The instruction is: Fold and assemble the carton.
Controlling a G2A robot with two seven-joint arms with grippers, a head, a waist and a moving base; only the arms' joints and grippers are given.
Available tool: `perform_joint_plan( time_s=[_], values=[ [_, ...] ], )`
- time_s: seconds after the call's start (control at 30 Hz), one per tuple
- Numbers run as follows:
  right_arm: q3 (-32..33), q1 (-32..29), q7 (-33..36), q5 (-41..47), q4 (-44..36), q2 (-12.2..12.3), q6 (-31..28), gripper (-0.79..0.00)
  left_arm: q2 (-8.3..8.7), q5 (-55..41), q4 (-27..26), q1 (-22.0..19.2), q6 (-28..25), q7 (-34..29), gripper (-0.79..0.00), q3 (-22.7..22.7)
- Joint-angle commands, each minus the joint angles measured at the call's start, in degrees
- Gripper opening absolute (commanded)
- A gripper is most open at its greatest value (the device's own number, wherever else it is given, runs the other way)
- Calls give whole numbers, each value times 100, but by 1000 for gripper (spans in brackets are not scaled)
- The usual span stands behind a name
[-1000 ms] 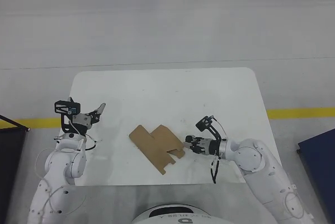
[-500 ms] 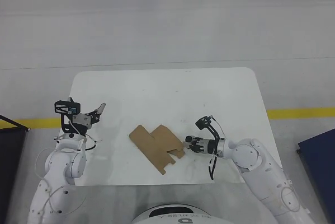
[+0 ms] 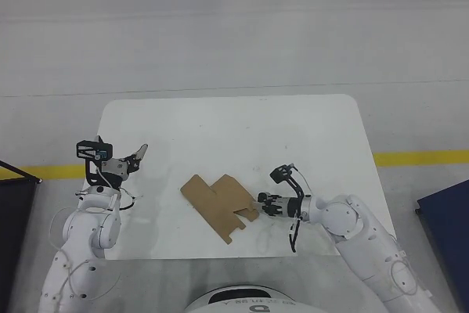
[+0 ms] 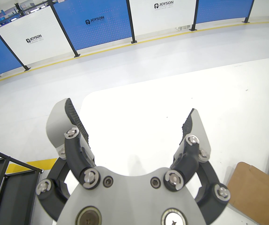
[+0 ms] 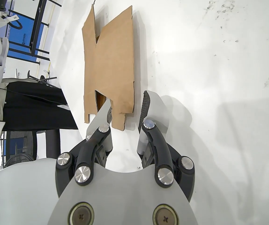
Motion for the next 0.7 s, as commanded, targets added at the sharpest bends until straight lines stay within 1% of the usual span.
perform_joint_plan(
  time_s=[0.0,0.1,0.17,0.2,0.27,0.4,0.57,0.67],
  values=[
    [-34,27,9,35,21,-1,23,-486,0,0,0,0,0,0,0,0],
    [-106,99,31,146,108,-10,58,-502,0,0,0,0,0,0,0,0],
    [-170,168,76,303,203,-21,39,-557,0,0,0,0,0,0,0,0],
    [-206,210,105,390,262,-28,19,-603,0,0,0,0,0,0,0,0],
    [-275,291,165,647,391,-45,-82,-785,0,0,0,0,0,0,0,0],
    [-325,406,268,1526,710,-73,-505,-785,0,0,0,0,0,0,0,0],
    [-211,373,439,3035,1038,-71,-1479,-785,0,0,0,0,0,0,0,0],
    [-112,333,538,3791,1235,-56,-2002,-785,0,0,0,0,0,0,0,0]
  ],
)
